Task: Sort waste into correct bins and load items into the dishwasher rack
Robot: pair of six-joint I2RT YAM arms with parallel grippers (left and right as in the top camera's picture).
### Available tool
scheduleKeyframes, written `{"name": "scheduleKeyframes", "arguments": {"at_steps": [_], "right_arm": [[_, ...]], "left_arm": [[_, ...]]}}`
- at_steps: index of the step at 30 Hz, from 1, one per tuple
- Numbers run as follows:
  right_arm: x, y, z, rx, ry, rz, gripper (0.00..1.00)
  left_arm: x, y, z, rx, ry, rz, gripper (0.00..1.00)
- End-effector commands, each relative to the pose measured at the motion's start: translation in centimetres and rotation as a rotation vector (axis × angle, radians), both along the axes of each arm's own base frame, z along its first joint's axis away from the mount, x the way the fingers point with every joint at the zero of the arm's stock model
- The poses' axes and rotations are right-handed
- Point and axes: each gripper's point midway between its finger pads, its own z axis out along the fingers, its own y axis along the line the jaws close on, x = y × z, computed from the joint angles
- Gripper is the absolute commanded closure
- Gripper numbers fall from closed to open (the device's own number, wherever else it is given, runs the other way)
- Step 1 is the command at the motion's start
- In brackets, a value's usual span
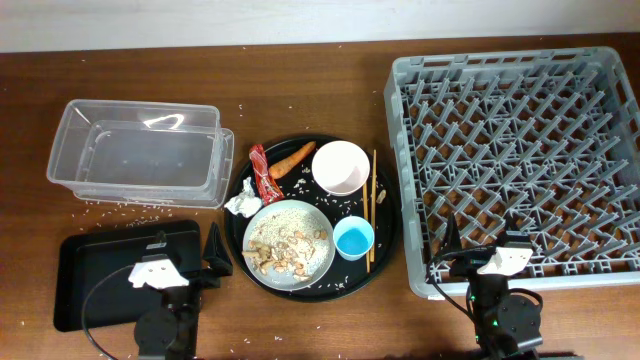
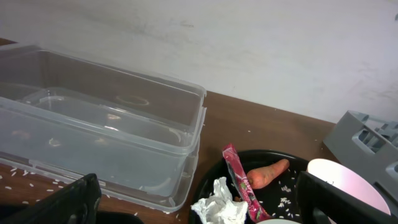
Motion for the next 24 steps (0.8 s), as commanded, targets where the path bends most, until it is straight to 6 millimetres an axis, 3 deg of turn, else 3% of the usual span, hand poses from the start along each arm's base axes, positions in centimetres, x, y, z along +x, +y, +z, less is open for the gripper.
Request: {"name": "scheduleKeyframes", "arguments": {"at_steps": [1,5,8,10,12,14,19,24], "right_arm": [[0.0,-0.1,-0.3,-0.005,0.003,-0.004,0.02],[0.0,0.0,-0.2,-0.001,0.001,0.000,0.02],[-0.1,3.8,0.6,0.084,-0.026,0.220,0.02],[-0.6,5.5,1.6,0.089,-0.052,0.325,0.02],[-1.0,5.8,4.0,0.090,-0.095,0.349,0.02],[-1.6,5.8,5.8,0.093,-0.098,0.350,0.02],[-2.7,5.7,10.5,0.093,0.140,0.346,0.02],[-0.1,6.2,13.0,0.085,0.473,0.329,0.02]], "left_arm": [[0.0,-0.1,-0.2,0.012,-0.001,-0.009,0.01],[0.0,-0.5,-0.2,0.009,-0.002,-0.030,0.01],[-0.3,-3.9,0.5,-0.005,-0.030,-0.231,0.01],[-0.8,-5.3,3.0,-0.001,-0.113,-0.314,0.01],[-1.5,-5.2,6.6,0.008,-0.189,-0.312,0.01],[-1.8,-4.9,8.5,0.007,-0.188,-0.290,0.00],[-1.0,-4.2,10.0,-0.011,0.118,-0.249,0.01],[2.1,-5.3,11.2,-0.050,0.446,-0.300,0.01]]}}
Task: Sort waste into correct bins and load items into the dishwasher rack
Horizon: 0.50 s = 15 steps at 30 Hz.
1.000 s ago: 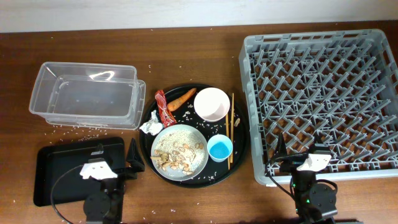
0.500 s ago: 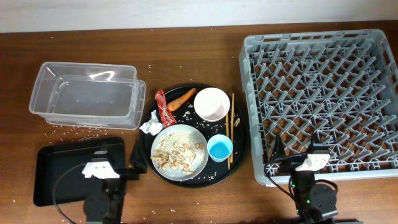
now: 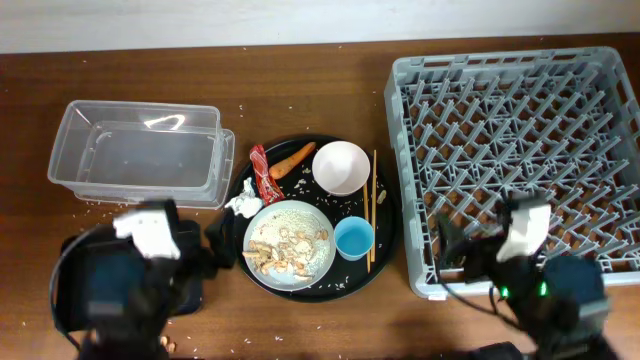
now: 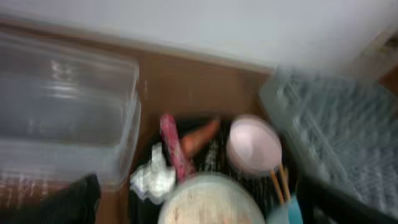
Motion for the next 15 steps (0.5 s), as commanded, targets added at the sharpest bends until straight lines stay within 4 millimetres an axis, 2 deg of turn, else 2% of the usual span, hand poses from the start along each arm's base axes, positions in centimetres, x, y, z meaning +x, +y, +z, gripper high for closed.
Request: {"name": "scheduleKeyframes", "arguments": {"at_steps": [1,3,5,8,9,10,13,15], "right_arm": [[2.3,0.7,1.6,-0.021,0.181,0.010,0.02],[3.4,1.2,1.8,-0.028,0.287,0.021,0.02],[4.4,3.9,1.2,0.029,0.426,0.137,0.02],[6.1,4.6,-1.1,0.034,0.526,0.151,0.02],[6.6,4.5,-2.0,0.057,0.568,0.110,0.02],[7.0,4.4,-2.7,0.082,0.604,0.072,0.02],[7.7,2.8,-4.0,0.084,0.652,-0.081,0.02],[8.0,0.8,-4.2,0.070,0.649,-0.226,0.02]], "left_arm": [[2.4,-0.9,1.6,-0.001,0.185,-0.045,0.01],[3.2,-1.7,1.6,-0.021,0.295,-0.083,0.01],[4.1,-3.2,1.3,-0.097,0.401,-0.138,0.01],[4.9,-6.1,0.2,-0.195,0.463,-0.273,0.01],[4.9,-6.5,-0.8,-0.180,0.502,-0.280,0.01],[4.7,-7.4,-2.8,-0.110,0.563,-0.297,0.01],[3.7,-11.9,-7.4,0.134,0.648,-0.425,0.02],[3.4,-15.9,-10.4,0.248,0.670,-0.509,0.11]]}}
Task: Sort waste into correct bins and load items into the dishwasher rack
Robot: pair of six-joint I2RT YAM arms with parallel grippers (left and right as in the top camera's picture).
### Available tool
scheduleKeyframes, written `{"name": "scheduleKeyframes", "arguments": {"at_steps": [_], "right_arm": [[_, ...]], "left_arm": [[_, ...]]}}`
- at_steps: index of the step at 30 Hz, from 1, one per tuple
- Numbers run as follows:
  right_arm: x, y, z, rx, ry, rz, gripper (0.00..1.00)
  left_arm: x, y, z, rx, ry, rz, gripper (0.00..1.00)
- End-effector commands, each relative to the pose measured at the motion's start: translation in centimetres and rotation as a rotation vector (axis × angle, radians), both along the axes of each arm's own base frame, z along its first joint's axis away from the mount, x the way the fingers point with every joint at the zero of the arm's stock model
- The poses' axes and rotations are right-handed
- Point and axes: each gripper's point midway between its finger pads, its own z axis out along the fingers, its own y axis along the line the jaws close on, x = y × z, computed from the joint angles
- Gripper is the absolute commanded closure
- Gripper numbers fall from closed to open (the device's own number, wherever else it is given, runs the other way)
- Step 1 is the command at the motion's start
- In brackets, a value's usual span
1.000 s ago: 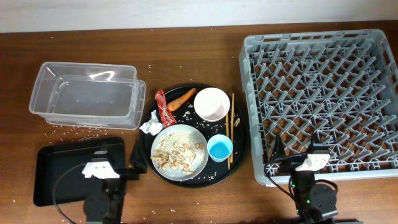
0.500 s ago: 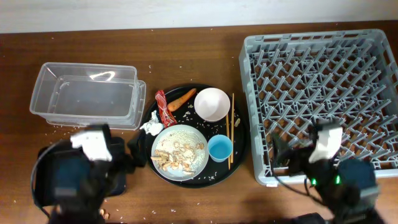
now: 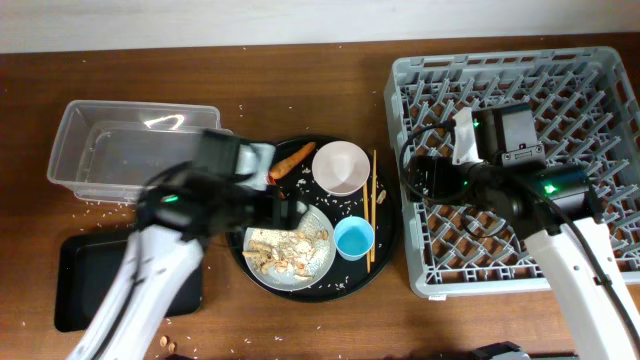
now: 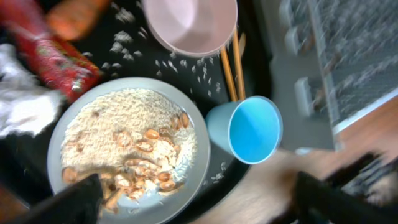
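A round black tray point(image 3: 385, 232) holds a plate of rice and scraps point(image 3: 300, 250), a blue cup point(image 3: 353, 238), a white bowl point(image 3: 340, 167), chopsticks point(image 3: 371, 205), a carrot point(image 3: 295, 157) and a red wrapper point(image 4: 56, 59). A crumpled tissue point(image 4: 18, 106) lies beside the wrapper. My left gripper point(image 4: 199, 205) hovers open over the plate point(image 4: 124, 155) and cup point(image 4: 249, 130), holding nothing. My right gripper point(image 3: 418, 178) hangs over the left edge of the grey dishwasher rack point(image 3: 560, 100); its jaws are unclear.
A clear plastic bin point(image 3: 120, 155) stands at the left. A black bin point(image 3: 80, 290) sits in front of it, partly under my left arm. Rice grains are scattered on the wooden table point(image 3: 300, 90).
My left gripper has moved from the tray's left edge to above the plate and cup. My right arm has moved from the rack's front edge to over its left side.
Both arms first sat low at the table's front edge, the left by the black bin, the right before the rack. Then both were raised and blurred. Now the left reaches over the tray and the right over the rack; no item has shifted.
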Motion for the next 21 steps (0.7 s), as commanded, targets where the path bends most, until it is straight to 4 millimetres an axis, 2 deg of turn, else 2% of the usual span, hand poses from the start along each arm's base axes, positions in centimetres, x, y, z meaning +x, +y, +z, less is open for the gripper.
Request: {"name": "scheduleKeyframes", "arguments": {"at_steps": [1,2,4,5,9,10,12,13,14,16,18,19,21], "right_arm": [[0.8,-2.8,0.6,-0.075,-0.022,-0.190,0.02],[0.9,-3.2,0.5,-0.094,-0.026,-0.202,0.02],[0.8,-3.2,0.5,-0.097,-0.025,-0.203,0.02],[0.8,-3.2,0.4,-0.099,-0.021,-0.203,0.02],[0.6,-3.3,0.2,-0.103,-0.007,-0.202,0.02],[0.6,-3.3,0.2,-0.103,-0.007,-0.202,0.02],[0.6,-3.3,0.1,-0.103,-0.007,-0.202,0.02],[0.6,-3.3,0.1,-0.104,-0.004,-0.202,0.02],[0.5,-3.3,0.1,-0.104,-0.003,-0.202,0.02],[0.4,-3.3,0.0,-0.106,0.001,-0.200,0.02],[0.4,-3.3,0.0,-0.107,0.001,-0.197,0.02],[0.4,-3.3,0.0,-0.107,0.000,-0.197,0.02],[0.4,-2.9,0.1,-0.092,0.001,-0.176,0.02]], "left_arm": [[0.1,-4.3,-3.4,0.131,-0.033,-0.146,0.11],[0.0,-5.7,-4.6,0.144,-0.034,-0.181,0.11],[-0.2,-7.7,-6.6,0.168,-0.026,-0.231,0.25],[-0.4,-8.2,-7.3,0.182,-0.022,-0.245,0.29],[0.5,-7.7,-9.7,0.293,-0.037,-0.228,0.51],[0.6,-7.9,-10.1,0.293,-0.035,-0.228,0.54],[0.8,-8.0,-10.9,0.301,-0.025,-0.230,0.74],[0.8,-7.9,-11.0,0.302,-0.021,-0.229,0.95],[0.8,-8.0,-10.6,0.295,-0.025,-0.228,0.99],[1.2,-8.2,-8.7,0.258,-0.030,-0.211,1.00],[1.8,-8.1,-4.6,0.161,-0.028,-0.196,1.00],[2.5,-6.9,-2.1,0.122,-0.036,-0.159,1.00],[3.5,-4.3,0.8,0.036,-0.028,-0.091,1.00]]}}
